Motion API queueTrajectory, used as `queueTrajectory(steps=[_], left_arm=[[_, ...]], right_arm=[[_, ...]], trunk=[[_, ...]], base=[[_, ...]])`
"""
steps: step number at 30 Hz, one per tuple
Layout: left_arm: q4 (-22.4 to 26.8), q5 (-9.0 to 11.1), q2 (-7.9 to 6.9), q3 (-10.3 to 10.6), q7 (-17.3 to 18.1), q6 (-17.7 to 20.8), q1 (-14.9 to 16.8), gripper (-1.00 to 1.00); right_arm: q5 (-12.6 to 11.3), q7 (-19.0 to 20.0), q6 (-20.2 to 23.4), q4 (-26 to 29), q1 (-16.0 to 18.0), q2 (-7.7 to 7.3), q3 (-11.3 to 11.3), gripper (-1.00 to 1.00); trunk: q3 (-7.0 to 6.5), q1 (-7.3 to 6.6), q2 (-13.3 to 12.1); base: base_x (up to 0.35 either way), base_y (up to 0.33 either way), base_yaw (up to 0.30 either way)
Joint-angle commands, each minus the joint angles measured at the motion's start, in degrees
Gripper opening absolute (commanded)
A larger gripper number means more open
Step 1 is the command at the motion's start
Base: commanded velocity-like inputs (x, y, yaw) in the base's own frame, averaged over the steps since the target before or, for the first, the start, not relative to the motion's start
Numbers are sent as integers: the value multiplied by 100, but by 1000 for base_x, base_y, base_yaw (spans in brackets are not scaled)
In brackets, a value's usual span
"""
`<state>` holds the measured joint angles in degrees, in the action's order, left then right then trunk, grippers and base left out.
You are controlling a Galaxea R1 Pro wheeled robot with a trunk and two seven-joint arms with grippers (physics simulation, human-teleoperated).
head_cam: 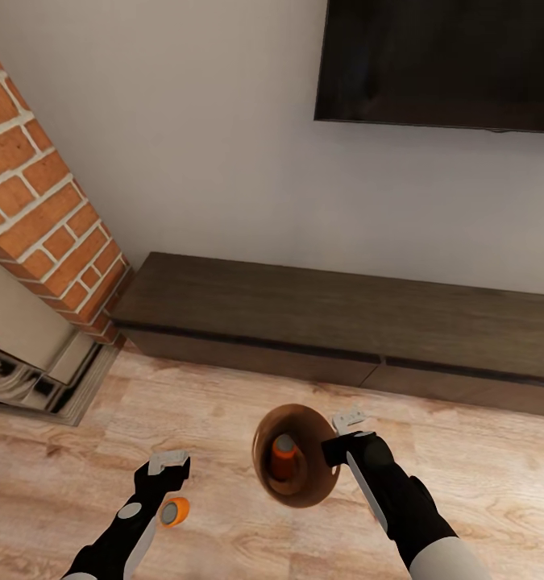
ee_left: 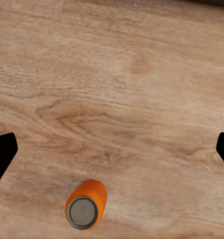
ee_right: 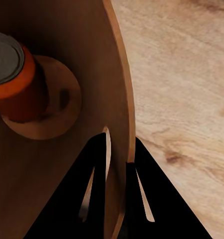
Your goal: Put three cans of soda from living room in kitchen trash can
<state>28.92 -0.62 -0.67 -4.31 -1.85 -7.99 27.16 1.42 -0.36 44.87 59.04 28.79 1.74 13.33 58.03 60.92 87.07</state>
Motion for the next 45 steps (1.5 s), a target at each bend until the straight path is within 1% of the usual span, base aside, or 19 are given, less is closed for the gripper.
queueTrajectory(steps=[1,8,13,15,27,30,33,36,45], left_arm=[[0,0,1,0,2,0,0,100],[-8,0,-3,-3,8,-1,0,100],[-9,-3,-3,-8,9,-1,0,100],[-9,-5,-5,-8,9,-1,0,100],[-9,0,-149,-27,7,-1,0,100],[-9,-2,-159,-79,8,-4,0,100],[-9,-6,-166,-197,31,-7,0,100],[-9,-7,-168,-276,138,-9,0,100],[-9,-4,-170,-322,282,-9,0,100]], right_arm=[[-107,80,-4,2,3,1,-6,-100],[-107,88,2,48,4,1,-6,-100],[-107,96,51,374,-3,0,-7,-100],[-107,97,57,408,-4,0,-6,-100],[-107,98,66,474,-5,1,-6,-100],[-107,98,66,476,-5,1,-6,-100],[-107,98,66,476,-5,1,-6,-100],[-107,98,66,477,-5,1,-6,-100],[-107,98,66,477,-5,1,-6,-100]], trunk=[[18,22,42],[144,176,322],[234,286,523],[270,330,603],[485,593,1084],[539,659,1205],[593,725,1325],[647,791,1445],[808,989,1806]], base=[[0,0,0],[0,0,0],[0,0,0],[0,0,0],[0,0,0],[0,0,0],[0,0,0],[0,0,0],[0,0,0]])
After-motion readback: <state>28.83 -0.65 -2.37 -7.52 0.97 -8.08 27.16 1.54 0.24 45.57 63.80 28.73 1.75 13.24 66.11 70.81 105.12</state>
